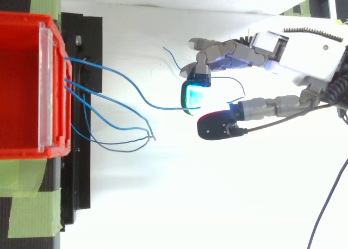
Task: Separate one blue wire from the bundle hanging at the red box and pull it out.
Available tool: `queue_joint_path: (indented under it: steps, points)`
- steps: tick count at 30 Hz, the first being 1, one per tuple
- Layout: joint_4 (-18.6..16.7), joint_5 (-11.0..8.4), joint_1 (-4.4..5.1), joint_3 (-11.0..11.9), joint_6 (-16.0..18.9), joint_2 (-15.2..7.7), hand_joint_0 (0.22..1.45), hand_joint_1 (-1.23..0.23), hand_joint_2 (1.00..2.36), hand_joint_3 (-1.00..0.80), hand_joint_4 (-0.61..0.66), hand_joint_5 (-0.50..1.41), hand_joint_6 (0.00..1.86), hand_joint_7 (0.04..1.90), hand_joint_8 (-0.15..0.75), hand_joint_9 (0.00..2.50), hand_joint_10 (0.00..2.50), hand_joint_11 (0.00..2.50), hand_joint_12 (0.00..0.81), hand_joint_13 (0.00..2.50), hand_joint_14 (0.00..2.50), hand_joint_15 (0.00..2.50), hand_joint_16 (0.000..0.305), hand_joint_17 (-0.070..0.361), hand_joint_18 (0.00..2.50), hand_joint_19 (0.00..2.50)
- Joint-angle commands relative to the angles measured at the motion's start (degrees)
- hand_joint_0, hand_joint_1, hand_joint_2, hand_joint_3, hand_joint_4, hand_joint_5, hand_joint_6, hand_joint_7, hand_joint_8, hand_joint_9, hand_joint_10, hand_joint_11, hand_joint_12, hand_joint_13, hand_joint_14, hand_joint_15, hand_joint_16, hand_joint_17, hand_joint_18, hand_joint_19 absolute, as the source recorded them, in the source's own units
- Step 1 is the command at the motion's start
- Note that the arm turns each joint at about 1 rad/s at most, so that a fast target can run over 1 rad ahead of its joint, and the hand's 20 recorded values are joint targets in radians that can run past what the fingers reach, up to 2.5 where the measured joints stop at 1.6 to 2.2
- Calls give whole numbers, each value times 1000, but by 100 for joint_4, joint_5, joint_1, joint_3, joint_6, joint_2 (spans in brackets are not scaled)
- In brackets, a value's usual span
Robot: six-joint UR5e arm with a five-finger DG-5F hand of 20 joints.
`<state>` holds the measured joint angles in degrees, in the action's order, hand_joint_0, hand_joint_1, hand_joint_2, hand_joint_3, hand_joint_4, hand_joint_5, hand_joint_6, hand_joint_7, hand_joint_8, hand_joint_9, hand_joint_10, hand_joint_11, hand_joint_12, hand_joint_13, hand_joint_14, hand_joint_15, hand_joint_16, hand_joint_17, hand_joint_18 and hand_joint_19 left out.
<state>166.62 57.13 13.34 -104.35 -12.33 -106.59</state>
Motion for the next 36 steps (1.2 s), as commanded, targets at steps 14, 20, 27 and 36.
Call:
queue_joint_path:
  steps: [14, 20, 27, 36]
  points:
    - [-798, 17, 11, -7, -1140, -2, 615, -850, 1027, -68, -8, -146, 791, 1386, 278, 456, 8, 306, 337, 23, 4, 111, 48, 108, 0, 232]
    - [-798, 8, 11, -7, -1351, -2, 616, -851, 1026, -68, -13, -146, 791, 1389, 278, 457, 8, 306, 338, 25, 5, 109, 48, 108, 0, 244]
    - [-798, -9, 20, 2, -1377, 7, 617, -850, 1026, -68, -11, -146, 793, 1379, 279, 459, 8, 307, 337, 25, 4, 109, 48, 108, 0, 240]
    - [-798, -9, 11, -7, -1377, -2, 617, -849, 1026, -67, -8, -146, 793, 1385, 280, 466, 8, 289, 337, 33, 4, 104, 48, 108, 0, 221]
